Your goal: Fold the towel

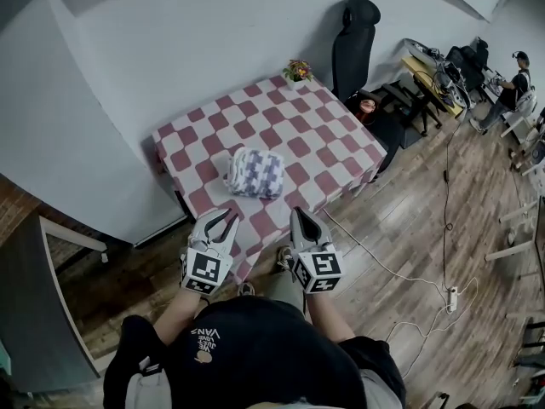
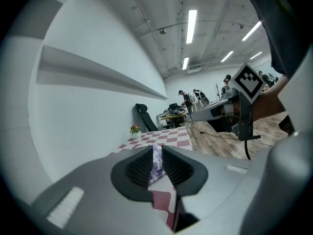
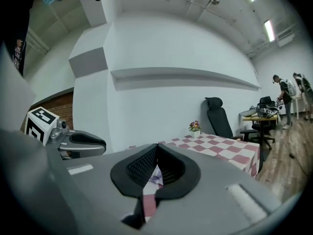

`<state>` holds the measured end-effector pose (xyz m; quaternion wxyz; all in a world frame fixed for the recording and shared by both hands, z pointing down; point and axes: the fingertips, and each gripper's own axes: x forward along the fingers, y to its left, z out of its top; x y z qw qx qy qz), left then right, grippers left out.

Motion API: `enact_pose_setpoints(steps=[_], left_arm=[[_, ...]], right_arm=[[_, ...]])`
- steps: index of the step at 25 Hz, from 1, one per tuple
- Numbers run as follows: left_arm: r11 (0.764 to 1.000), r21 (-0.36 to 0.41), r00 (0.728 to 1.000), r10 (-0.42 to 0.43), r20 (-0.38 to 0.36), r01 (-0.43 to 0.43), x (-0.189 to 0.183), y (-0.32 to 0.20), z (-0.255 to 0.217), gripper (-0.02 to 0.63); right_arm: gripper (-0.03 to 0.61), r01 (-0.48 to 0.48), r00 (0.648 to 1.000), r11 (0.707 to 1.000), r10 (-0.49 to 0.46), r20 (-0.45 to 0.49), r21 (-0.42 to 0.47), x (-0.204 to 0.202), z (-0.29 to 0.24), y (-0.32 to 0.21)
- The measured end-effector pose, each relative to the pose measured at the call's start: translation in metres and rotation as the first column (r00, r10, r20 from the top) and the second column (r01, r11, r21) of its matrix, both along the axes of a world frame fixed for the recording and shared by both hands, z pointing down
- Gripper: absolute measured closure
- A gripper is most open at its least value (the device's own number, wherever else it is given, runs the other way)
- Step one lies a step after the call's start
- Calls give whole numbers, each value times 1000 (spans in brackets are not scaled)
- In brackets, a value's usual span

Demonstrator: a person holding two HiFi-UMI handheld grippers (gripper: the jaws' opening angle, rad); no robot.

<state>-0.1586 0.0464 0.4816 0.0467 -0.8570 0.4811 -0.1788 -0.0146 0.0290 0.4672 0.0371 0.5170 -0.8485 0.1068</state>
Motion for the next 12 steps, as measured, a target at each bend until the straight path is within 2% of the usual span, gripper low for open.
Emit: enact_pose_setpoints(steps=[5, 12], left_arm=[[1000, -15, 1000, 0, -1, 0, -2, 6, 5, 601], [999, -38, 1000, 4, 12, -3, -7, 13, 16, 611]], right_arm=[[574, 10, 1000, 1000, -10, -19, -21, -5, 8, 8], [574, 22, 997, 1000, -23, -72, -18, -13, 11, 12]])
